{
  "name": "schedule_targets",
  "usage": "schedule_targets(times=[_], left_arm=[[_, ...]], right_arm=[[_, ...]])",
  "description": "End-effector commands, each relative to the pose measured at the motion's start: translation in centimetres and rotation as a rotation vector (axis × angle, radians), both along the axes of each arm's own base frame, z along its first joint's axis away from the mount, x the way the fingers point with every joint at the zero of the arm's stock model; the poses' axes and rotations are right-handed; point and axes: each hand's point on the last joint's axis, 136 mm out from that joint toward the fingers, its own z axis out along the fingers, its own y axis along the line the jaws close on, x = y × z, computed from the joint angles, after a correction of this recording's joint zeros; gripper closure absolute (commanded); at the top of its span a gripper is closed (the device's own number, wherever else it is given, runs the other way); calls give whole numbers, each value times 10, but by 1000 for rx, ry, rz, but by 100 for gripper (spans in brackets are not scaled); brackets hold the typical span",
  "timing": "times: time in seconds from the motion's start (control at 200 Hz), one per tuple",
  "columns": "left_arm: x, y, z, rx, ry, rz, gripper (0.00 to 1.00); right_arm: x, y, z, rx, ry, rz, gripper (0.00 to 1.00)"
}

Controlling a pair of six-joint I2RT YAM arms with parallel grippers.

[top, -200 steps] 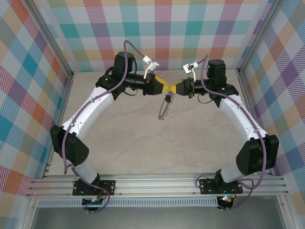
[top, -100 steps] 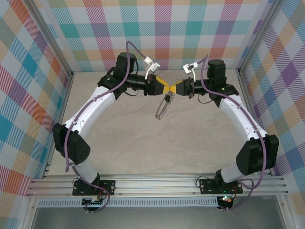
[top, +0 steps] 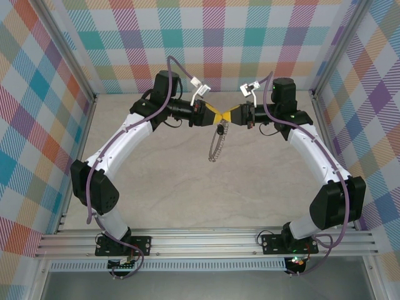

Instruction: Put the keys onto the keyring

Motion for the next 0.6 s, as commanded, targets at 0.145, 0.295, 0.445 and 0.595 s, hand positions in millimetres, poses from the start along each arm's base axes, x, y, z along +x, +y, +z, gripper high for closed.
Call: schedule_targets(times=[0.145,0.295,0.445,0.595], left_arm=[[-9,-9,-2,-21,-4,-58,87],[-10,-13,-3,-23,-2,-66,99],[-9,-19,-8,-26,-1,-51,100],[0,-25,-13,-45,-10,-3,100]], right_arm=[[1,-2,3,19,-33,5,100],[-2,-2,5,29,-35,4,100],[-6,-5,5,32,-36,-21,100],[-10,-8,2,38,-31,-59,87]])
